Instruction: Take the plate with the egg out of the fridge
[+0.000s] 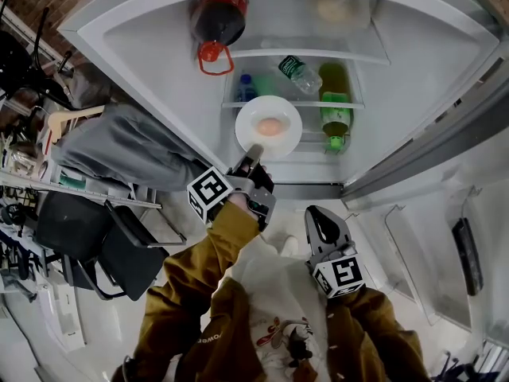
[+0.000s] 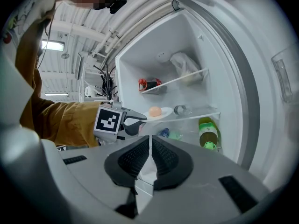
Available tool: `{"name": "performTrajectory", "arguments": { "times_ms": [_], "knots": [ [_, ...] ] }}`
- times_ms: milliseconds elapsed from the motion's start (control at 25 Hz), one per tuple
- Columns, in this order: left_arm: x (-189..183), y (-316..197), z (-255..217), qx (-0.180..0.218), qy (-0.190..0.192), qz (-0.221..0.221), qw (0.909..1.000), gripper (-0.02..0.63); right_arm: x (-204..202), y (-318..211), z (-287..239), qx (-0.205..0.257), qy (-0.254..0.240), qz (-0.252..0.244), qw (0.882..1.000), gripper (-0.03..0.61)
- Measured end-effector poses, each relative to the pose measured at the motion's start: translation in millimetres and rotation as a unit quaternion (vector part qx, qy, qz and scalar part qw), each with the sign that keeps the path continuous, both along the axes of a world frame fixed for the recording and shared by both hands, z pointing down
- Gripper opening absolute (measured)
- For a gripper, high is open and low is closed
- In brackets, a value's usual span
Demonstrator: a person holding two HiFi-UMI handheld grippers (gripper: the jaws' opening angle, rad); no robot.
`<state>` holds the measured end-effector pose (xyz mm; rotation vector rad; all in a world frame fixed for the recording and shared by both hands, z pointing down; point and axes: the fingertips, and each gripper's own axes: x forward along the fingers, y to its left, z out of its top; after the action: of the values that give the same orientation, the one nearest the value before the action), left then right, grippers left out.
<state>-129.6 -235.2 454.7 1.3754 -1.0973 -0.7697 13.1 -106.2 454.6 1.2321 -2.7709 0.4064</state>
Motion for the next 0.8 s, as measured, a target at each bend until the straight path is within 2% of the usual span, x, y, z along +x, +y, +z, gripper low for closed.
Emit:
{"name": "performTrajectory", "arguments": {
  "times_ms": [640,800],
  "knots": [
    [-4,51,20,-0.027,-0.011,0.034,0.999,0.018,-3,5,0,0.003,0.0,-0.005,1.0,0.006],
    [-2,61,23,-0.029,0.001,0.035,0.999,0.018,-3,6,0,0.004,0.0,-0.007,1.0,0.006]
  ]
}}
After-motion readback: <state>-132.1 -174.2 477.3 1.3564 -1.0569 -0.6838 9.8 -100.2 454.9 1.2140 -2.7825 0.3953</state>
